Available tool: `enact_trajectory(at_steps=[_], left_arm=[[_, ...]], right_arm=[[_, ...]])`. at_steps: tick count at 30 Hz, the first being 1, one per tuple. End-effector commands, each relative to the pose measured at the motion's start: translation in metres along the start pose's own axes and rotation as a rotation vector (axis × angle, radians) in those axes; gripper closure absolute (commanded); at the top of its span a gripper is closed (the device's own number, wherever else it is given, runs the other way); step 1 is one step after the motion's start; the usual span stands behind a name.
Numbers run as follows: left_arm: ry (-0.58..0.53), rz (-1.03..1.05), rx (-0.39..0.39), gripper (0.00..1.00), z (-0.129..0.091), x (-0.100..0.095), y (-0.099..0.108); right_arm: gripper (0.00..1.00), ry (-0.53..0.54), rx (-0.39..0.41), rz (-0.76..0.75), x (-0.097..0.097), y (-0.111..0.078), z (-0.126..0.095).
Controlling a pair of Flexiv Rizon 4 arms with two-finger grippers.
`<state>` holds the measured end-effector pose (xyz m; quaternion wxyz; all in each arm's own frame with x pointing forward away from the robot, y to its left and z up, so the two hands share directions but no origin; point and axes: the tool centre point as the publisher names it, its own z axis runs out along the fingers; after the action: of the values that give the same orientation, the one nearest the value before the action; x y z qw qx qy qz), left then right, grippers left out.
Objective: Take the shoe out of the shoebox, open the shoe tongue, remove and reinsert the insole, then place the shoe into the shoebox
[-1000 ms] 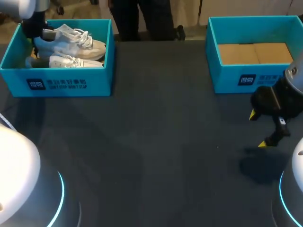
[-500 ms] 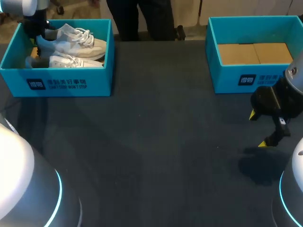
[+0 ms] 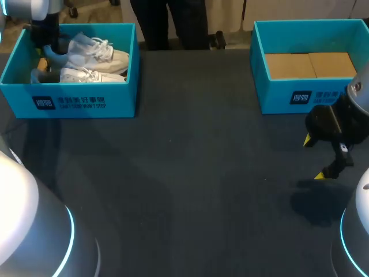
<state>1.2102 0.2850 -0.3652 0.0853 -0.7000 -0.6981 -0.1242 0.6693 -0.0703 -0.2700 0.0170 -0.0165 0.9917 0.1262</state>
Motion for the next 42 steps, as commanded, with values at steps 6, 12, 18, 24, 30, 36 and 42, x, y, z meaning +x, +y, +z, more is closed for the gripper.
enact_trajectory(at_steps=[6, 12, 18, 24, 30, 36, 42], left_arm=[[-0.056, -0.005, -0.008, 0.00, -0.015, 0.008, 0.001], [-0.070, -0.022, -0.027, 0.00, -0.042, 0.008, -0.005], [-0.101, -0.047, -0.005, 0.00, -0.073, 0.012, -0.024], [-0.153, -0.050, -0.013, 0.00, -0.099, 0.018, -0.053], [-0.167, -0.002, -0.029, 0.00, -0.120, 0.019, -0.083], [-0.182, -0.019, -0.023, 0.00, -0.130, 0.020, -0.113], [-0.188, -0.017, 0.009, 0.00, -0.134, 0.021, -0.128]], right_arm=[[0.00, -0.001, 0.001, -0.001, 0.000, 0.000, 0.001], [0.00, -0.001, 0.001, -0.001, 0.000, 0.000, 0.001], [0.00, -0.001, 0.001, -0.001, 0.000, 0.000, 0.001], [0.00, -0.001, 0.001, -0.001, 0.000, 0.000, 0.001], [0.00, -0.001, 0.001, -0.001, 0.000, 0.000, 0.001], [0.00, -0.001, 0.001, -0.001, 0.000, 0.000, 0.001], [0.00, -0.001, 0.001, -0.001, 0.000, 0.000, 0.001]])
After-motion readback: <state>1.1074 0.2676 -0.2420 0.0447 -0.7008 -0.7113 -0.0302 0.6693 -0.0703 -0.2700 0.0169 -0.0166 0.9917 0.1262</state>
